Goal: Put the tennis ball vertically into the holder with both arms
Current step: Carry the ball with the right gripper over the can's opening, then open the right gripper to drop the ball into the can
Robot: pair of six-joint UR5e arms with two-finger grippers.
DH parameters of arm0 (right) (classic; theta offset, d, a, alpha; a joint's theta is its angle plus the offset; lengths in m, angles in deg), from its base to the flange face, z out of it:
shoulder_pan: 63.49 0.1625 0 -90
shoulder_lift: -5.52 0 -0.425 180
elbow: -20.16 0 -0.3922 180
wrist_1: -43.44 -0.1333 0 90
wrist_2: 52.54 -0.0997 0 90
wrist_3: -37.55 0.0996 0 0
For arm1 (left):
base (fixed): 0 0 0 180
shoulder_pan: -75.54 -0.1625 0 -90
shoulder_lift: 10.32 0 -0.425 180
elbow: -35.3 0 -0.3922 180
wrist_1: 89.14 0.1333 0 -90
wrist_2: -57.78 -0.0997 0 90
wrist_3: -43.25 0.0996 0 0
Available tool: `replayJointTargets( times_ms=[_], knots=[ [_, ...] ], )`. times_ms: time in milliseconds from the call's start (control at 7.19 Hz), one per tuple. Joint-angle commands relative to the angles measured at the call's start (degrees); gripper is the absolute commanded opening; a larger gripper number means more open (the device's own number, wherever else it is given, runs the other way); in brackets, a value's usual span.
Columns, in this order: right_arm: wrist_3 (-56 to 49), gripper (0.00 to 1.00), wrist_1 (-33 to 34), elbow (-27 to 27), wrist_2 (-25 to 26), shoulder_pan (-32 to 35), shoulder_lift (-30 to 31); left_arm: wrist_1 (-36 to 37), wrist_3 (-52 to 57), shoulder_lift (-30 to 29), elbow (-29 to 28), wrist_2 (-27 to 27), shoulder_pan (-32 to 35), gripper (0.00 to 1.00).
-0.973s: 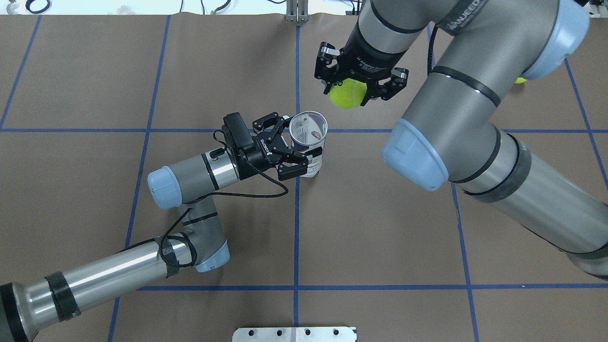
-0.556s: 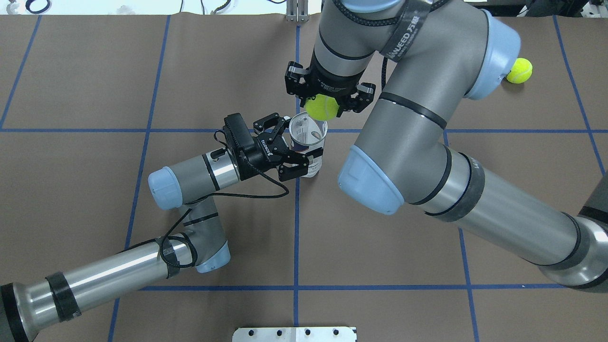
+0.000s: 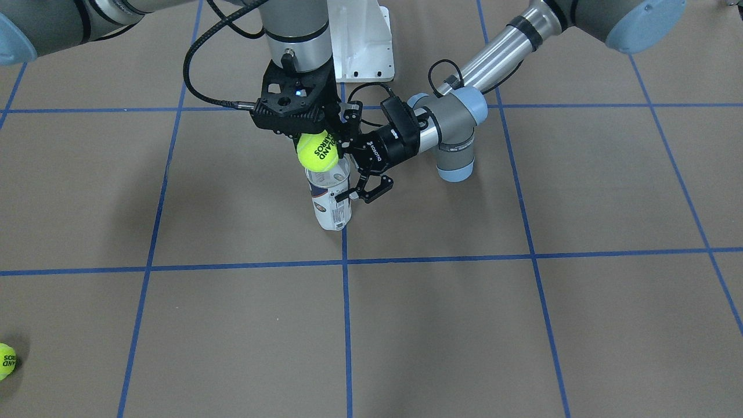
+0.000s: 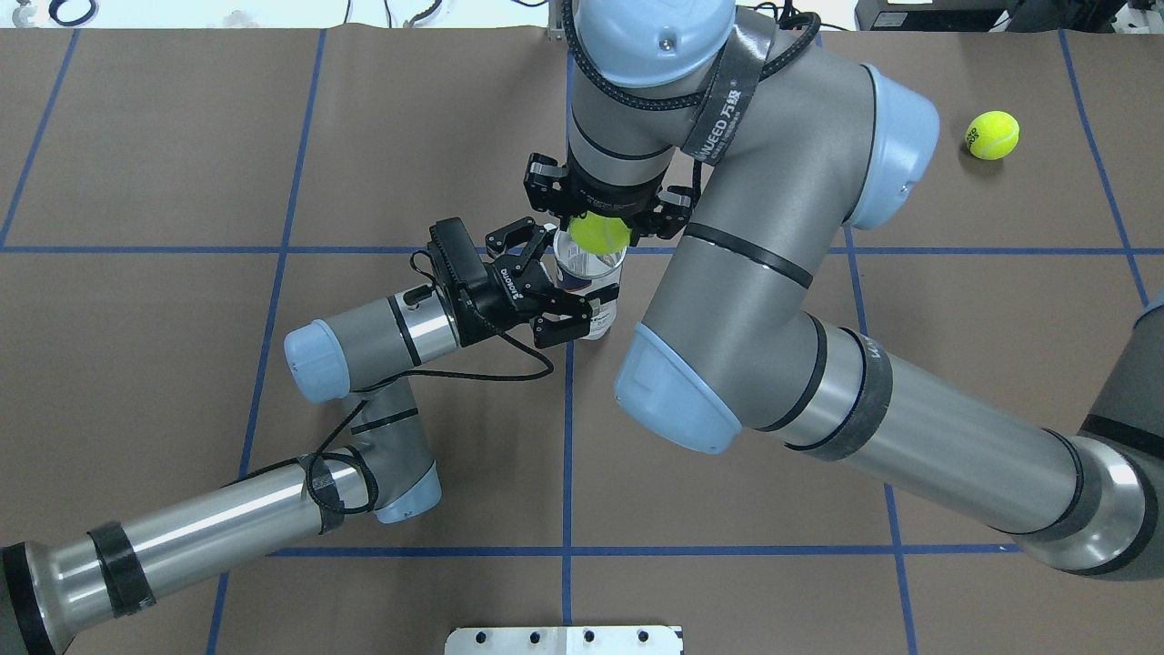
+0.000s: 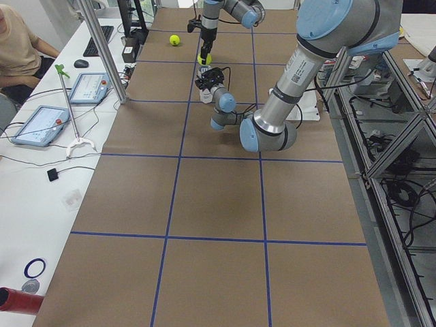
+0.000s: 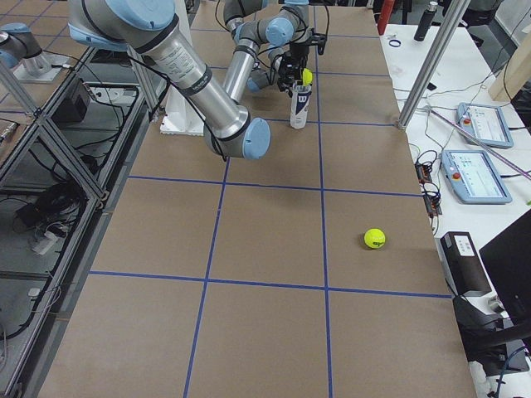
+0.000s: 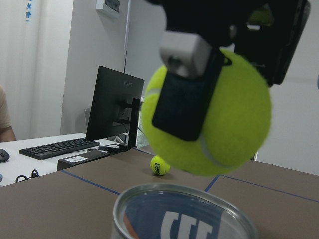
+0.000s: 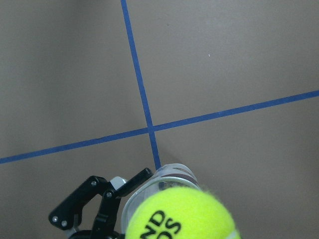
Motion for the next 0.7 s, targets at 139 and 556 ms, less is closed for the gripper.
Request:
replayJointTargets(
  times_ms=[139,556],
  knots=[
    [-0.01,0.99,0.02,-0.08,0.01,-0.1,-0.69,0.09,0.0,0.0,0.0,0.0,0.08,0.99],
    [-1.15,0.99,0.02,0.36,-0.26,0.07,-0.25,0.09,0.0,-0.09,0.0,0.0,-0.01,0.99]
  ],
)
